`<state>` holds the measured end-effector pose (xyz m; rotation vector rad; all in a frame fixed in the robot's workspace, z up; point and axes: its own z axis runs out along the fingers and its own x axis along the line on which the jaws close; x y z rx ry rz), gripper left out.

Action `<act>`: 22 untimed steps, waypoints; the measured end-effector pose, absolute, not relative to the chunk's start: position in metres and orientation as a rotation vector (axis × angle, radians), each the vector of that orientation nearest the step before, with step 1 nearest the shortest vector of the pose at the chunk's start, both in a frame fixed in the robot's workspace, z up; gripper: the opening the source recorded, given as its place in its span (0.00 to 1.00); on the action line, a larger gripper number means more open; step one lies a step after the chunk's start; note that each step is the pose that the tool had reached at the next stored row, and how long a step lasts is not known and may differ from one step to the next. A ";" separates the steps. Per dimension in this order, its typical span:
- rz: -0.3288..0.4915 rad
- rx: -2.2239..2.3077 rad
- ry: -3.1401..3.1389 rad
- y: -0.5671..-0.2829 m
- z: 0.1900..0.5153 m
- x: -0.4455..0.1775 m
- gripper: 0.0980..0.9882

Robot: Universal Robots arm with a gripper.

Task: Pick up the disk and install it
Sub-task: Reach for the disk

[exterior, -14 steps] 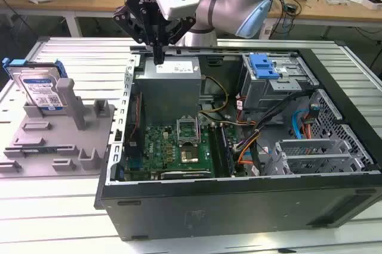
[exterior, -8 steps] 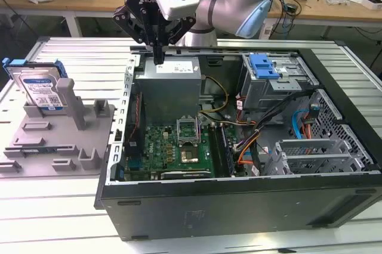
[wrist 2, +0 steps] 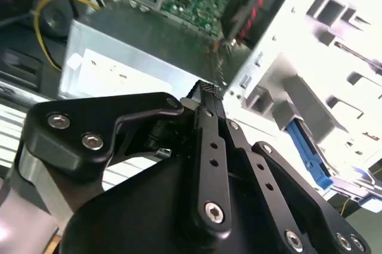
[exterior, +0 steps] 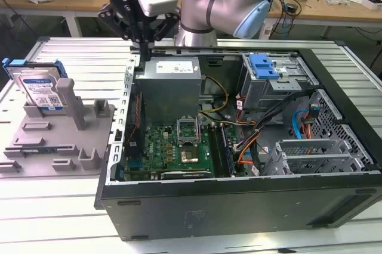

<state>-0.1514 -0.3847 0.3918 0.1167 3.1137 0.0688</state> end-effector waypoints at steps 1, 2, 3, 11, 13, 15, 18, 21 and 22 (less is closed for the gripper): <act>0.069 0.117 3.114 -0.383 0.391 -0.155 0.01; 0.069 0.116 3.114 -0.382 0.391 -0.160 0.01; 0.069 0.117 3.114 -0.381 0.391 -0.168 0.01; 0.069 0.117 3.114 -0.368 0.388 -0.227 0.01; 0.069 0.116 3.114 -0.362 0.387 -0.247 0.01; 0.069 0.116 3.114 -0.356 0.386 -0.264 0.01; 0.069 0.117 3.114 -0.351 0.385 -0.276 0.01; 0.069 0.117 3.114 -0.345 0.385 -0.287 0.01; 0.069 0.116 3.114 -0.343 0.384 -0.292 0.01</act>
